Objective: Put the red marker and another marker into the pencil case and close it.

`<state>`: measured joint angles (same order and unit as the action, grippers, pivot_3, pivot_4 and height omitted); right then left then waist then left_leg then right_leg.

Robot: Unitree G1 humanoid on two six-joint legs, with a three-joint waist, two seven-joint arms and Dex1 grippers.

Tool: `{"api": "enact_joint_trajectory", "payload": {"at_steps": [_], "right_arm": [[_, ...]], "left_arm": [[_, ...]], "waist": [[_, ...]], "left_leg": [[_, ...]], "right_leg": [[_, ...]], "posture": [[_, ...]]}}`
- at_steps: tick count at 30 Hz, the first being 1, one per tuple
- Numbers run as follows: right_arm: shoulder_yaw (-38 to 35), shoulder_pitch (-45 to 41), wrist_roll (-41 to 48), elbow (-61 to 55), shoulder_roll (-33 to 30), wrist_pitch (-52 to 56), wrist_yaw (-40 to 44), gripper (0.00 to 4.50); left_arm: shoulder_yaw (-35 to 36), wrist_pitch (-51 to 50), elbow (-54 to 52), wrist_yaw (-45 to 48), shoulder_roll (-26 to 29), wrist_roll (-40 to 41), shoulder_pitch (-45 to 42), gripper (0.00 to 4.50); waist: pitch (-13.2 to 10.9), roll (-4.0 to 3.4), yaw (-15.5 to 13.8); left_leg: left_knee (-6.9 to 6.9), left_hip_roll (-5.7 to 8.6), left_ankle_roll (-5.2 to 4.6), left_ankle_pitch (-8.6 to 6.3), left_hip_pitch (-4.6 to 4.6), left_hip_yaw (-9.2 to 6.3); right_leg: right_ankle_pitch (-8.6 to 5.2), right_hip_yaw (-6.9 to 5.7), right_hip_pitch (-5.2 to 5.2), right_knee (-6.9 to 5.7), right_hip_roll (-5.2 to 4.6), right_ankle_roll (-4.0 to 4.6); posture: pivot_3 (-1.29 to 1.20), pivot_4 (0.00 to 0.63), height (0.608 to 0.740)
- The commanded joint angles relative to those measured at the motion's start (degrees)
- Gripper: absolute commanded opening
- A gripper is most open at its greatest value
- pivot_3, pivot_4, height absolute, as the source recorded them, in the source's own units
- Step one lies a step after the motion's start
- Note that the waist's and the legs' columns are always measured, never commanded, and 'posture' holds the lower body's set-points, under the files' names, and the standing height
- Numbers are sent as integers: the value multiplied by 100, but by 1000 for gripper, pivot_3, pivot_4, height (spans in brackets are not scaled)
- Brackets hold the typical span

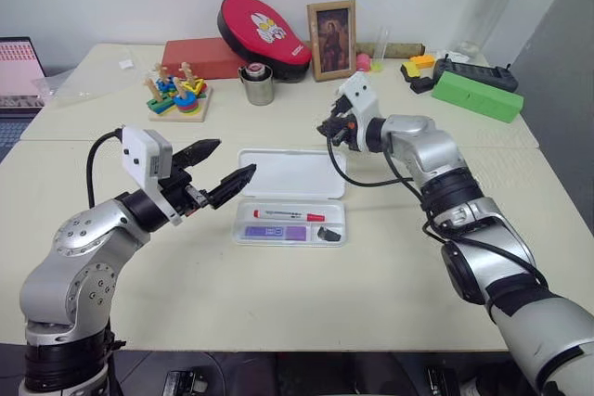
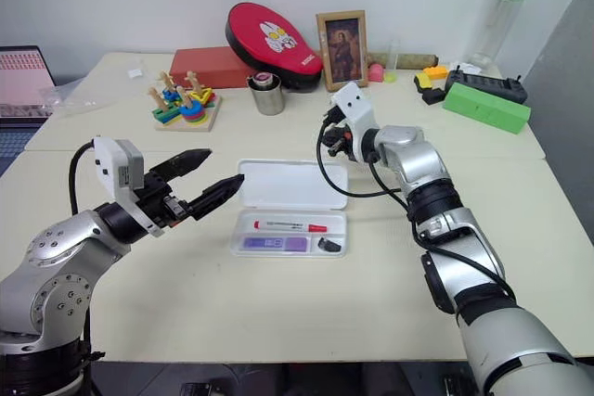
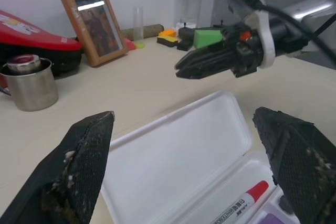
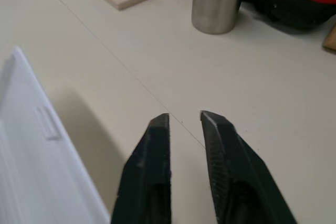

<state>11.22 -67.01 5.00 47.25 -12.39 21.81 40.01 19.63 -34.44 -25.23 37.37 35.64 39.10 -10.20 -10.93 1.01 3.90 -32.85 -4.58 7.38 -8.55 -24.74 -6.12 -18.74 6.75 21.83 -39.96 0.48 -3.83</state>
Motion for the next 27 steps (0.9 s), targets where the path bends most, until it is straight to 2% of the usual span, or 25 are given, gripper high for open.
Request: {"api": "enact_joint_trajectory", "payload": {"at_steps": [1,3,8,19,24,27], "right_arm": [[59,-408,-289,615,77,-604,208,11],[142,-458,-383,783,112,-806,507,11],[412,-287,-504,372,51,-903,1542,11],[727,914,-93,-2523,-453,-665,3206,11],[1234,1634,-244,-3681,-735,-464,3431,11],[1569,1912,-556,-3825,-795,-457,3235,11]], "left_arm": [[308,-35,-383,-159,28,326,45,4500],[332,-53,-465,-199,50,374,123,4500],[402,-89,-619,-218,149,508,287,4500],[656,-373,-693,314,858,1008,621,4500],[590,-463,-908,795,1202,1104,1062,4500],[547,-489,-971,1054,1395,1033,1330,4500]], "waist": [[0,0,1],[0,0,1],[-1,-1,38],[-1,-2,70],[-1,-1,73],[0,-1,77]], "left_leg": [[0,0,0,0,0,0],[1,0,0,0,0,0],[0,0,0,0,0,-1],[0,-1,1,0,0,-4],[1,-2,1,0,1,-4],[1,-3,1,0,2,-4]], "right_leg": [[0,-1,0,0,0,1],[0,-1,-1,1,0,1],[0,-2,-2,-2,0,0],[-1,-5,-3,-2,0,0],[-2,-5,-3,0,0,1],[-4,-5,-2,-1,1,2]], "posture": [[0,150,740],[0,150,740],[0,150,740],[0,150,740],[0,150,740],[0,150,740]]}}
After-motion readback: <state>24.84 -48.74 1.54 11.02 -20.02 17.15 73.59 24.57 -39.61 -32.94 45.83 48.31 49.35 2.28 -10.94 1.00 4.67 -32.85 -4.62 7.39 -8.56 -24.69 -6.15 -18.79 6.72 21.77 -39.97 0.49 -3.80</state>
